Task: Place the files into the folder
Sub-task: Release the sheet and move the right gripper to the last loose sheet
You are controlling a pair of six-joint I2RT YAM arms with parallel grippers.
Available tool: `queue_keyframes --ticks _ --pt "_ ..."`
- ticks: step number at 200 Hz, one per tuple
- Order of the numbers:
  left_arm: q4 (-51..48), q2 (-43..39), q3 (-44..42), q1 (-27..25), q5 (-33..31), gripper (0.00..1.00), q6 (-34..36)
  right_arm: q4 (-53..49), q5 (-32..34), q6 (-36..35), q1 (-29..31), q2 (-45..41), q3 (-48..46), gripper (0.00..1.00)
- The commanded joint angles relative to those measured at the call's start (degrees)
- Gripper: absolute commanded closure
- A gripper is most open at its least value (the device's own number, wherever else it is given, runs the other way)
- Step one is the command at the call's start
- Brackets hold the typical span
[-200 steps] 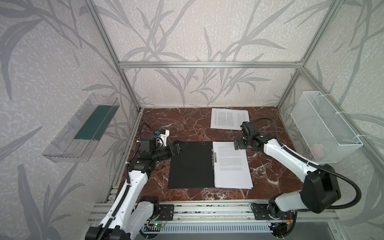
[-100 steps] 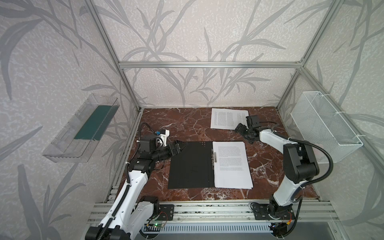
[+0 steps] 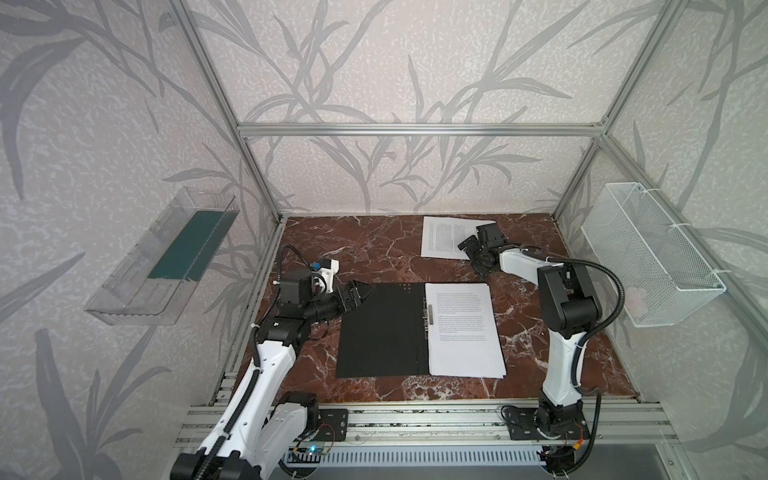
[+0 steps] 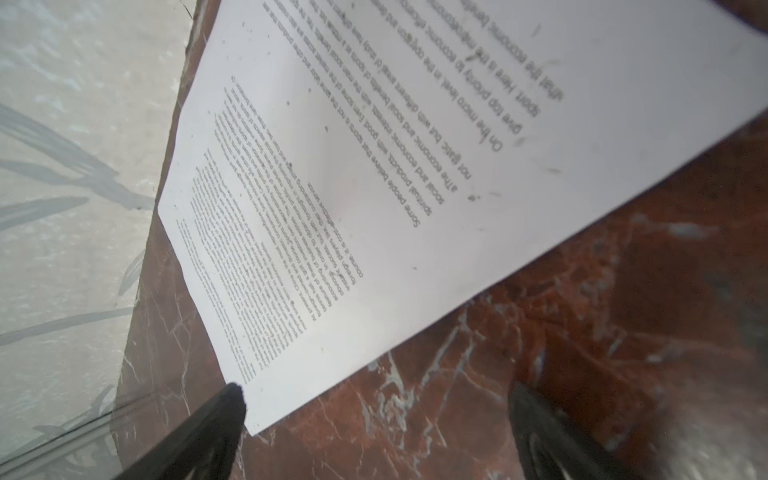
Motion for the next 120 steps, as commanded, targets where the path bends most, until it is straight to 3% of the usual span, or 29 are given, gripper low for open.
queue_keyframes --ticks 1,52,88,120 --pt "1.3 -0.33 1.23 0.3 1.12 0.01 -0.46 -2.54 2.66 4.67 0.06 4.26 1.49 0.01" --pt "1.45 -0.68 1.23 0.42 1.01 0.01 -0.48 10.97 2.7 7.26 -0.05 9.3 0.54 0.01" --pt "1.53 -0.6 1.22 0.56 1.03 0.01 -0.56 25.48 2.06 5.72 -0.07 11.07 -1.58 0.01" --pt "1.86 -0.62 1.04 0.61 1.19 0.01 -0.85 32.32 0.47 3.5 -0.29 12.67 -0.06 0.0"
